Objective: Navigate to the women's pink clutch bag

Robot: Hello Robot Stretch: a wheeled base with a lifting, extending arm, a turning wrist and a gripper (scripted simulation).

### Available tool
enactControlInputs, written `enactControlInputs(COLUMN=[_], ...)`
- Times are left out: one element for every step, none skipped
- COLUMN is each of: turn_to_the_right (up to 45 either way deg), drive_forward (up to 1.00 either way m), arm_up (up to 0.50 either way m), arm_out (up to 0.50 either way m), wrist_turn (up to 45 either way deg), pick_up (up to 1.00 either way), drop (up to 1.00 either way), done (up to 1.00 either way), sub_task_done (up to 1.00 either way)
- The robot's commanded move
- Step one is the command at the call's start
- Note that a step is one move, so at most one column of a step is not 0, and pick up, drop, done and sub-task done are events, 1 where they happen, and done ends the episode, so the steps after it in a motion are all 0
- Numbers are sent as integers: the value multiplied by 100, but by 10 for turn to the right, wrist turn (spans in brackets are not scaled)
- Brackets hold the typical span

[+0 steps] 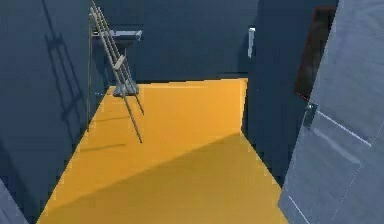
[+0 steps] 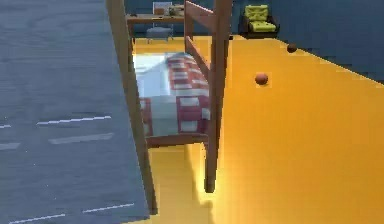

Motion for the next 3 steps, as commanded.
enactControlInputs(turn_to_the_right=[0,-30,0], drive_forward=[100,0,90], arm_up=[0,0,0], arm_out=[0,0,0], wrist_turn=[0,0,0], pick_up=[0,0,0], drop=[0,0,0], done=[0,0,0], sub_task_done=[0,0,0])
